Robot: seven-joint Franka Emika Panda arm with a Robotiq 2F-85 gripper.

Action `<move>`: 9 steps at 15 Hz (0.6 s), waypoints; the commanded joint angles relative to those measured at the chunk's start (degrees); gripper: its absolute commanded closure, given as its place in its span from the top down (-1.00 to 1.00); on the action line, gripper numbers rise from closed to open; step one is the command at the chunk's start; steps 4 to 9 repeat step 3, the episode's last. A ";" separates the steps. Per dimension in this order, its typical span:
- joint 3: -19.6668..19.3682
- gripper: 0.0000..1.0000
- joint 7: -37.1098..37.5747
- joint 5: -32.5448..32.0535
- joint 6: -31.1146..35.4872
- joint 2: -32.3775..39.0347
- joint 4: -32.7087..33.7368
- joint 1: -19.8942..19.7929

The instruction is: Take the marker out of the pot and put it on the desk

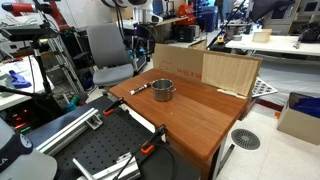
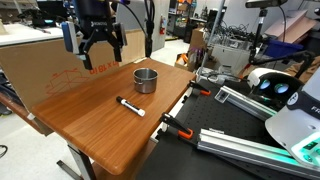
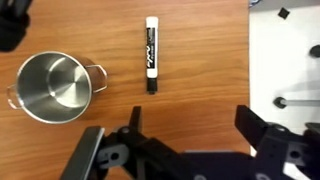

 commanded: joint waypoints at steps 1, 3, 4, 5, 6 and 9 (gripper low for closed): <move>0.33 1.00 0.11 -0.15 -0.18 0.03 0.14 -0.31; 0.33 1.00 0.11 -0.15 -0.17 0.03 0.14 -0.31; 0.33 1.00 0.11 -0.15 -0.17 0.03 0.14 -0.31; 0.33 1.00 0.11 -0.15 -0.17 0.03 0.14 -0.31; 0.33 1.00 0.11 -0.15 -0.17 0.03 0.14 -0.31; 0.33 1.00 0.11 -0.15 -0.17 0.03 0.14 -0.31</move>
